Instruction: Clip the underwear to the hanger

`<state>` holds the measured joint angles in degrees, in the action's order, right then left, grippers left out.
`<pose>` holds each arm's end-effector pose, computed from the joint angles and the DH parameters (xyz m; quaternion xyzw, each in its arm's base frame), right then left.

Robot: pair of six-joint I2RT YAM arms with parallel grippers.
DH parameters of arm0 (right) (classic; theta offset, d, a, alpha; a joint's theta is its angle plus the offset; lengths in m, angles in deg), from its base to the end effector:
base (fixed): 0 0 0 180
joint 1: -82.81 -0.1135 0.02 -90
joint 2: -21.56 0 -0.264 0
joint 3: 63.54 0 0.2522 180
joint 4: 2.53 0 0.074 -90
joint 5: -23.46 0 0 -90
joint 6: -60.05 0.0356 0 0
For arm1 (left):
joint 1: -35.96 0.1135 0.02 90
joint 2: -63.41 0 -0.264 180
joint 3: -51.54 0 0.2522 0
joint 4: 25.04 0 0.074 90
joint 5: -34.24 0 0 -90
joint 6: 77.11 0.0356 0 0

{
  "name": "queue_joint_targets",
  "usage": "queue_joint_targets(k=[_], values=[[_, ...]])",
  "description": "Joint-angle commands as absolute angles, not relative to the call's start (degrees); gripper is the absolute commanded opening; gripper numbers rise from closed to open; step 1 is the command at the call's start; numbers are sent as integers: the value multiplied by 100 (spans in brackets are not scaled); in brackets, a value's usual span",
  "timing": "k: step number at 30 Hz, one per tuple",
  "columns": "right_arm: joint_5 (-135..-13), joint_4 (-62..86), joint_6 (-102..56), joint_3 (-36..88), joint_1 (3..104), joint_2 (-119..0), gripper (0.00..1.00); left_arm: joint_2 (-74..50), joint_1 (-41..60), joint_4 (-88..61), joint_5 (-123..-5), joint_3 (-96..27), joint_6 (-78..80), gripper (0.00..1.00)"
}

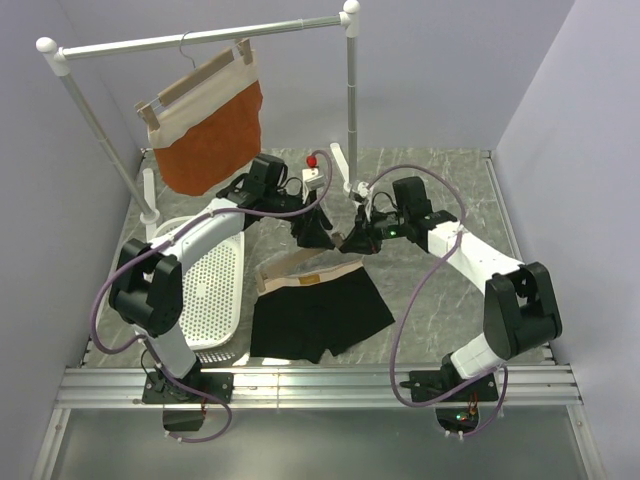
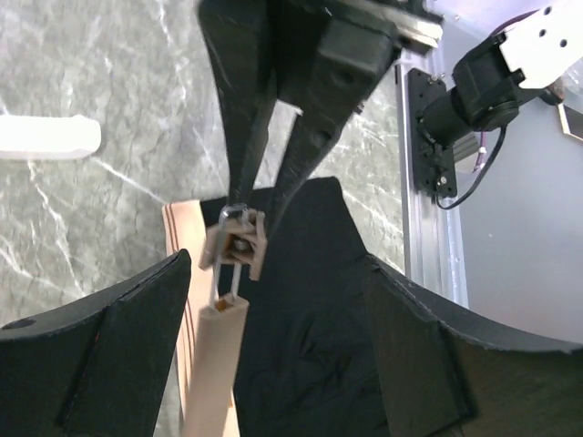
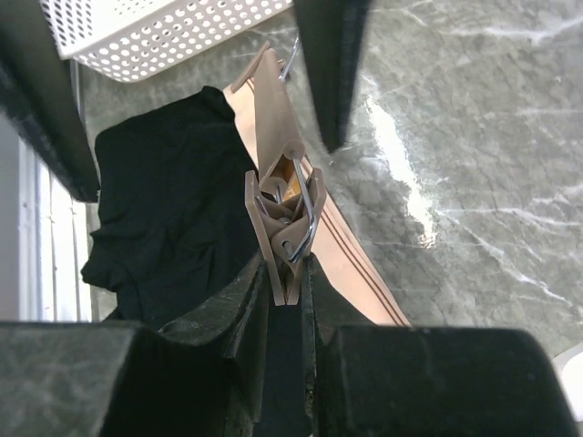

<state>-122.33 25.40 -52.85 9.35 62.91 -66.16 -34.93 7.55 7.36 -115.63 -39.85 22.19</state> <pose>0.2931 0.1374 0.2489 -0.4700 0.6855 0.4192 0.3652 0.3193 -0.2077 0.2859 0.4551 0.6723 -0.5063 0.2907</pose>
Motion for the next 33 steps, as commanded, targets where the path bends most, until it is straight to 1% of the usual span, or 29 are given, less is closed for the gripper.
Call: queue_joint_targets(k=[1, 6, 15, 23, 26, 30, 33], values=[[-11945, 2230, -5614, 831, 6163, -6255, 0, -3178, 879, 183, -12061, -3738, 2141, 81], [-11830, 2450, -5834, 928, 6005, -6211, 0, -3133, 924, 120, -12220, -3500, 2571, 79], [-11804, 2564, -5843, 1016, 5926, -6158, 0, -3336, 898, -187, -12317, -3552, 2633, 77], [-11857, 2564, -5755, 1104, 5917, -6141, 0, -3423, 748, -327, -11870, -3509, 2555, 72], [-11883, 2573, -5720, 1121, 5899, -6141, 0, -3450, 730, -337, -11877, -3500, 2537, 70], [-11857, 2538, -5667, 1086, 5900, -6141, 0, -3502, 695, -126, -11948, -3605, 2720, 60], [-11857, 2529, -5649, 1086, 5899, -6141, 0, -3538, 695, 77, -11913, -3579, 2835, 59]])
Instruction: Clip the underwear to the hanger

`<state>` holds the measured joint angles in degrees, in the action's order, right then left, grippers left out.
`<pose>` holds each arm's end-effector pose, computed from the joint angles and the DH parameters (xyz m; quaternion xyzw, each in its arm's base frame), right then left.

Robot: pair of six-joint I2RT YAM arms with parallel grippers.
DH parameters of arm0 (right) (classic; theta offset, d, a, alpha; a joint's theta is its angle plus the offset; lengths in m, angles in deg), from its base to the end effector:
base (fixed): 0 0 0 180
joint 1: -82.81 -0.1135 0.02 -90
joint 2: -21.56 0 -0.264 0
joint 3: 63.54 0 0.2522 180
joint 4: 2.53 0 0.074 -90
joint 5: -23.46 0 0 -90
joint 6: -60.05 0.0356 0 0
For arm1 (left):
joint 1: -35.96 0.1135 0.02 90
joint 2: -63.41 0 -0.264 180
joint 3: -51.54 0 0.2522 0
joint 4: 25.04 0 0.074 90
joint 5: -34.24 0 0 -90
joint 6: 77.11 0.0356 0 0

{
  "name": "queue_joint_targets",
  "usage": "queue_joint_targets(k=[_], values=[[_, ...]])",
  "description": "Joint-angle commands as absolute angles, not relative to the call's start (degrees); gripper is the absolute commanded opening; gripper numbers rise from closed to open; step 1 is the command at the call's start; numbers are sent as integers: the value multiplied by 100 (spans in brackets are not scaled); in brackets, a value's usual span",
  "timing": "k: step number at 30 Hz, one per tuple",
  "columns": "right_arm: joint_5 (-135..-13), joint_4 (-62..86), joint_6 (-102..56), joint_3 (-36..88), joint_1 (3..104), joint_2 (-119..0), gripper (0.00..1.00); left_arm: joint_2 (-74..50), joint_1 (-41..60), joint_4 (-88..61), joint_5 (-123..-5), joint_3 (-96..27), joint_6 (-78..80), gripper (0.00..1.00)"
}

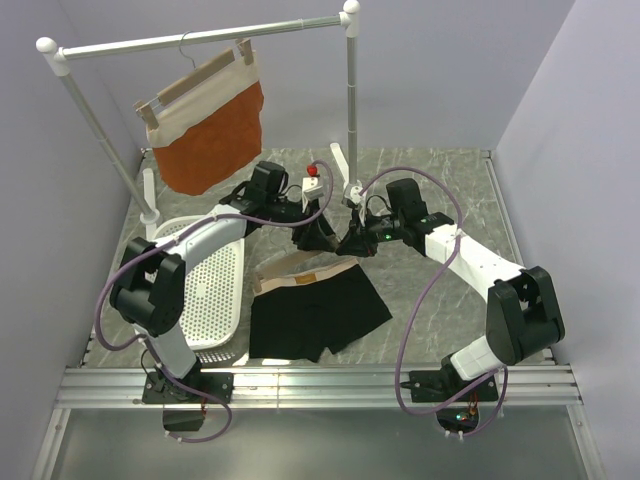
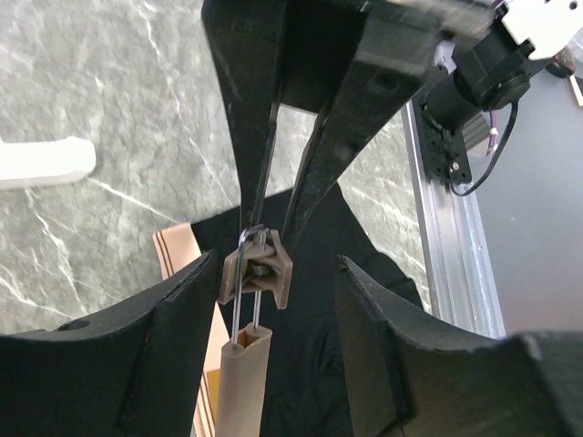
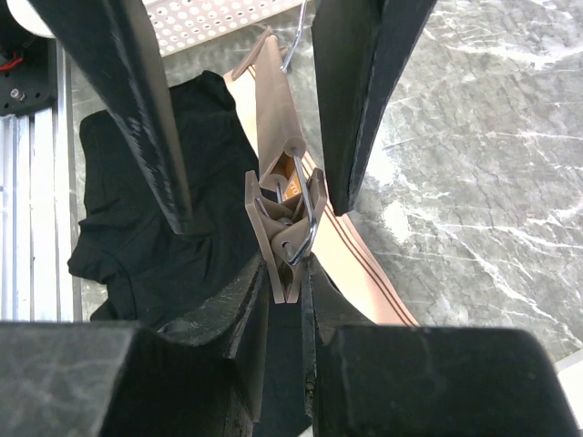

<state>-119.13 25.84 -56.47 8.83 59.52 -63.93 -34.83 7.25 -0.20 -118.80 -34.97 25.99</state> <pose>0.2795 0.1511 0.2561 -0.5093 0.6647 0.3933 0.3795 0.3156 -0.2090 0.2698 0.4913 0.6275 -0.5147 0.3163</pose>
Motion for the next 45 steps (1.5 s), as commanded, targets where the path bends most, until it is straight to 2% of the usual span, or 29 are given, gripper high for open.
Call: queue_joint_targets(k=[1, 5, 12, 18, 21, 22, 25, 26, 27, 35, 40, 45], values=[[-11857, 2520, -5649, 1086, 5899, -6132, 0, -3529, 695, 77, -11887, -3553, 2853, 59], [-11848, 2547, -5649, 1077, 5908, -6123, 0, -3520, 687, 42, -11834, -3465, 2836, 59], [-11857, 2538, -5614, 1095, 5899, -6149, 0, -3529, 687, 41, -11860, -3543, 2800, 44], [-11865, 2591, -5623, 1130, 5899, -6176, 0, -3555, 686, 42, -11904, -3596, 2739, 38], [-11787, 2573, -5492, 1139, 5899, -6193, 14, -3555, 686, 15, -11913, -3579, 2730, 29], [-11752, 2556, -5413, 1139, 5908, -6185, 29, -3564, 687, 85, -11913, -3587, 2756, 26], [-11698, 2547, -5325, 1051, 6013, -6123, 53, -3564, 704, 155, -11886, -3570, 2800, 13], [-11733, 2555, -5281, 1025, 6092, -6106, 57, -3582, 713, 147, -11886, -3570, 2792, 5], [-11803, 2573, -5245, 1025, 6154, -6131, 59, -3590, 748, 147, -11878, -3553, 2765, 2], [-12269, 2915, -4718, 1156, 7006, -6298, 61, -3801, 792, 524, -11764, -3815, 2967, 0], [-12427, 3250, -4797, 1174, 7139, -6439, 60, -4117, 827, 1043, -11763, -4167, 3161, 0], [-12516, 2898, -4551, 963, 7130, -6307, 60, -4100, 845, 859, -11702, -4132, 3099, 0]])
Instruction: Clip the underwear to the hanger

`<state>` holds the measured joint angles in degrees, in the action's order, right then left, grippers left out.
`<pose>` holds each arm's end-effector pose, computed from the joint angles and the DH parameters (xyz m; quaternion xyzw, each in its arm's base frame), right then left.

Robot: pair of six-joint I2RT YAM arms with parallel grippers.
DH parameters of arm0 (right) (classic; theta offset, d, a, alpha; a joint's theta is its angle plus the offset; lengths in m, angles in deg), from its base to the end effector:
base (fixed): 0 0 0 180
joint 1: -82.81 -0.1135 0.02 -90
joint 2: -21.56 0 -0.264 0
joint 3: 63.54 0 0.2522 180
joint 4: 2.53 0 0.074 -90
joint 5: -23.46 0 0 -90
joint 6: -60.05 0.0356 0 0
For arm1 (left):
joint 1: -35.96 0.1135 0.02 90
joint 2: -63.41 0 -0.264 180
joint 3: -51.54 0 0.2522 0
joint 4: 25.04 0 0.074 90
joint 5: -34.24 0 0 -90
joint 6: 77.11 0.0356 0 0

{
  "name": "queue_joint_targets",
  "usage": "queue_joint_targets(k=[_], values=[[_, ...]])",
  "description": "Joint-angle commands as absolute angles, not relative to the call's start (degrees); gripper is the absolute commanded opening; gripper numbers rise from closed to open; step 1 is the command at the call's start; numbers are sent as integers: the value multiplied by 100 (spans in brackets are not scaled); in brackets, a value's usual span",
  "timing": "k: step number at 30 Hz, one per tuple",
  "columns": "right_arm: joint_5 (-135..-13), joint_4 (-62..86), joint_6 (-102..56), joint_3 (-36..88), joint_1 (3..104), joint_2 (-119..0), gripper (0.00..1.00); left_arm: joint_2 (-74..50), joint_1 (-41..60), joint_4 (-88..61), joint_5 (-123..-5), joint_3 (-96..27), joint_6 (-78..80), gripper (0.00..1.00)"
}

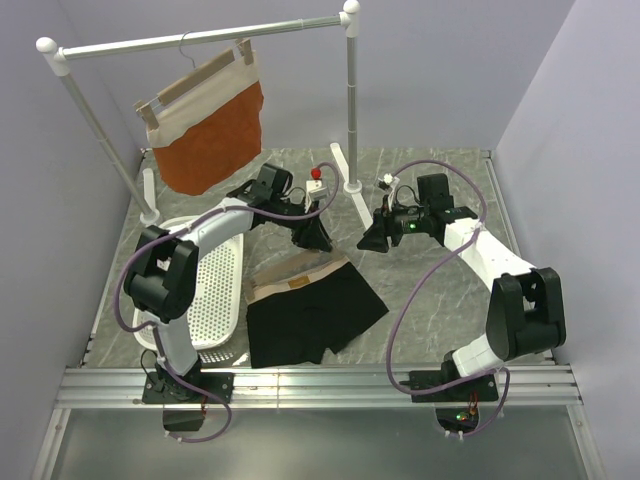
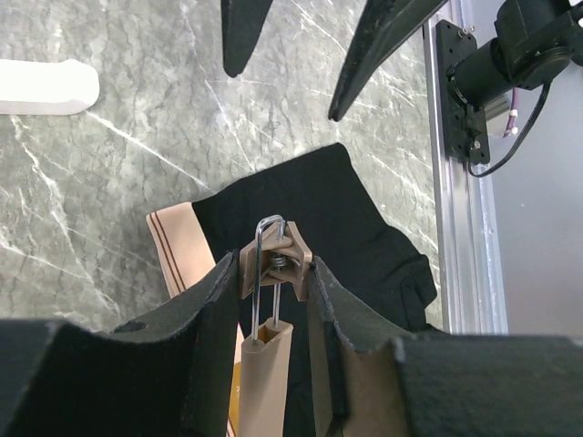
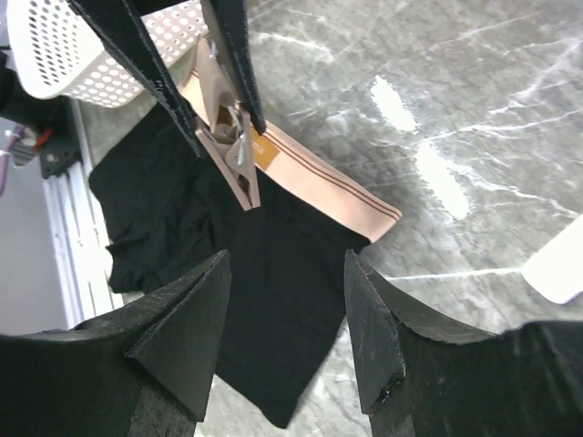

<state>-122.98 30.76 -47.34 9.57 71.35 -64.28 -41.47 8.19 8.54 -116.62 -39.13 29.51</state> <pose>0.2998 0.0910 0.2538 -0.3750 0.7472 0.4208 0.3522 0.3338 -0.2109 0.2391 0.4727 0.6759 -0.5004 0.2631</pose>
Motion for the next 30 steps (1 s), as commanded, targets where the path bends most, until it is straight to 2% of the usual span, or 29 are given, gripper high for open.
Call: queue_joint_targets(k=[1, 3, 4, 7, 8, 11, 12, 13, 14, 15, 17, 18, 19, 20, 22, 25, 26, 28, 30], values=[[-12542, 2959, -4551, 1033, 7121, -6342, 60, -4161, 845, 1007, -11719, -4237, 3151, 0], [-12569, 2951, -4464, 1060, 7121, -6404, 60, -4214, 845, 1166, -11728, -4334, 3292, 3], [-12595, 2908, -4437, 1068, 7112, -6430, 60, -4223, 853, 1140, -11711, -4335, 3266, 11], [-12586, 2872, -4384, 1077, 7112, -6457, 60, -4223, 845, 1166, -11710, -4378, 3240, 18], [-12586, 2881, -4401, 1086, 7112, -6466, 60, -4249, 845, 1236, -11719, -4396, 3222, 24], [-12560, 2916, -4436, 1095, 7112, -6466, 61, -4320, 836, 1412, -11755, -4493, 3301, 29], [-12542, 2925, -4463, 1095, 7112, -6466, 61, -4329, 845, 1421, -11754, -4493, 3284, 27], [-12542, 2925, -4463, 1095, 7121, -6457, 61, -4320, 845, 1430, -11746, -4467, 3362, 13], [-12534, 2916, -4454, 1086, 7121, -6440, 61, -4311, 845, 1439, -11754, -4458, 3380, 10], [-12525, 2925, -4463, 1086, 7112, -6457, 61, -4311, 836, 1395, -11763, -4440, 3363, 9], [-12533, 2969, -4454, 1121, 7121, -6483, 61, -4346, 845, 1447, -11754, -4501, 3354, 18], [-12551, 2977, -4411, 1130, 7121, -6501, 66, -4355, 836, 1483, -11781, -4519, 3371, 17], [-12577, 2890, -4341, 1130, 7112, -6562, 66, -4338, 836, 1474, -11824, -4493, 3441, 5], [-12603, 2820, -4166, 1113, 7104, -6571, 66, -4312, 845, 1431, -11860, -4467, 3433, 0], [-12586, 2453, -3911, 1060, 7060, -6624, 66, -4241, 827, 1325, -11913, -4388, 3433, 0], [-12551, 1740, -3182, 972, 6981, -6685, 57, -4241, 810, 1333, -11887, -4405, 3433, 0], [-12603, 1634, -2797, 989, 6972, -6738, 49, -4258, 810, 1360, -11825, -4431, 3442, 0], [-12752, 1484, -2496, 1138, 6937, -6930, 43, -4276, 801, 1430, -11807, -4484, 3485, 0], [-12779, 1483, -2205, 1253, 6841, -7054, 43, -4276, 801, 1413, -11772, -4484, 3477, 0]])
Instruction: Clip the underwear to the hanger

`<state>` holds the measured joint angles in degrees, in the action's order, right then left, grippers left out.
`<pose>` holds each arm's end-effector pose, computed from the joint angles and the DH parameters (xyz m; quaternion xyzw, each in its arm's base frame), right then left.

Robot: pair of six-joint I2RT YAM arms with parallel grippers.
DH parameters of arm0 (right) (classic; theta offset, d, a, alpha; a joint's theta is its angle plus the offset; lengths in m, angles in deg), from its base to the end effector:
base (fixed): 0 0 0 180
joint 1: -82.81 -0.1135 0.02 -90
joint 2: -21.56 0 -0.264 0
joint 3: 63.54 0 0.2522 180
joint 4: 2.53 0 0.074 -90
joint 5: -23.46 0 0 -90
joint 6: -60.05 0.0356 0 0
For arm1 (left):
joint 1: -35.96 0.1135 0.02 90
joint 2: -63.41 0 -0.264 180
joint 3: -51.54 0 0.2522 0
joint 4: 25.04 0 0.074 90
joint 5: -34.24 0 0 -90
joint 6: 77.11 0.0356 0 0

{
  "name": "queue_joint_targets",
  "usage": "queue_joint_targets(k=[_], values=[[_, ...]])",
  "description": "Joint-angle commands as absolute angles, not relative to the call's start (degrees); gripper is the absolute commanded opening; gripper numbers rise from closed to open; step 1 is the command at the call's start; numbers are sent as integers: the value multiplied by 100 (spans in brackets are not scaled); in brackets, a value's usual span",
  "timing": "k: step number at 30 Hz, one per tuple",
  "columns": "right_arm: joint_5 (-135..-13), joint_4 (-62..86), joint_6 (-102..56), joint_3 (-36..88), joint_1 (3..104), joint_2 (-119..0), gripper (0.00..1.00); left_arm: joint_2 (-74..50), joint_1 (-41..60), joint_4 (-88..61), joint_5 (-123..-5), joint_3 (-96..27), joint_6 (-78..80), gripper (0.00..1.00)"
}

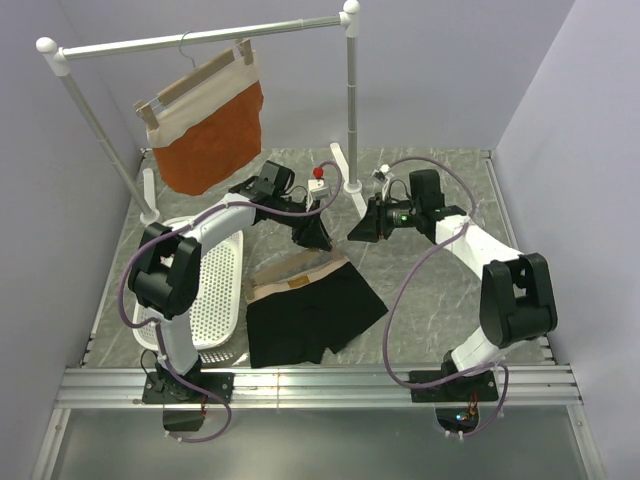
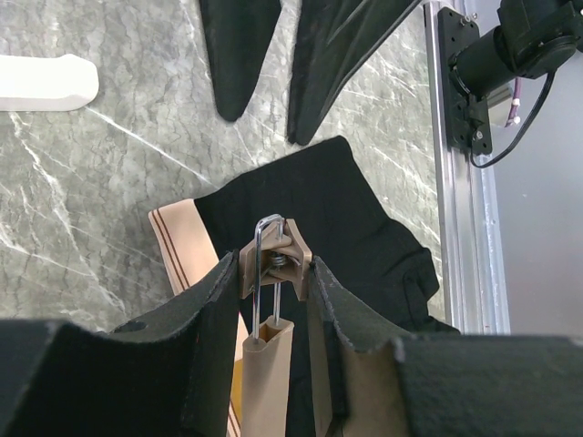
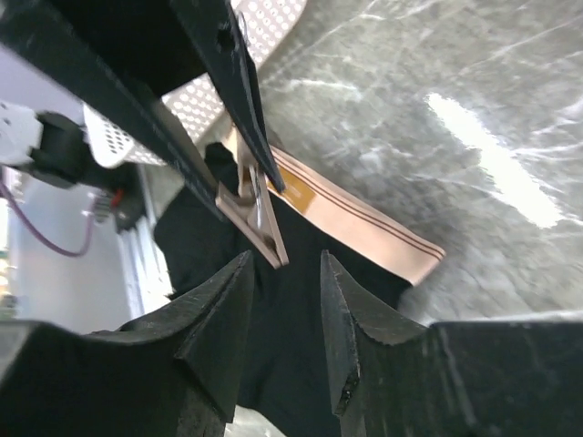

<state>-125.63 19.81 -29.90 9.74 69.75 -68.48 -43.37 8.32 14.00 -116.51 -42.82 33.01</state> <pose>0.3178 0.1051 0.2466 -0.2995 0.7565 0.4850 0.3206 0.3395 -0.2128 0.2405 0.4823 0.6771 -0.4950 0.2528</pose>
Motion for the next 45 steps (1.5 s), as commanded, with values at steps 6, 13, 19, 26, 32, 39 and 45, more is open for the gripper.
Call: queue_joint_targets(k=[6, 13, 19, 26, 32, 39, 45], values=[[-12762, 1633, -2151, 1289, 6568, -7116, 42, -4267, 775, 1465, -11746, -4502, 3556, 1], [-12630, 1562, -2160, 1271, 6436, -7195, 41, -4232, 757, 1474, -11790, -4475, 3609, 1], [-12682, 1484, -2134, 1297, 6392, -7318, 29, -4250, 748, 1536, -11790, -4528, 3627, 3], [-12823, 1536, -2222, 1306, 6365, -7327, 18, -4285, 739, 1553, -11816, -4519, 3627, 11], [-12937, 1361, -2213, 1210, 6374, -7248, 0, -4355, 731, 1720, -11816, -4607, 3644, 30], [-12991, 1290, -2301, 1165, 6365, -7125, 0, -4461, 730, 1870, -11816, -4730, 3635, 43], [-12973, 1351, -2406, 1156, 6365, -7072, 0, -4548, 739, 1931, -11869, -4809, 3600, 47]])
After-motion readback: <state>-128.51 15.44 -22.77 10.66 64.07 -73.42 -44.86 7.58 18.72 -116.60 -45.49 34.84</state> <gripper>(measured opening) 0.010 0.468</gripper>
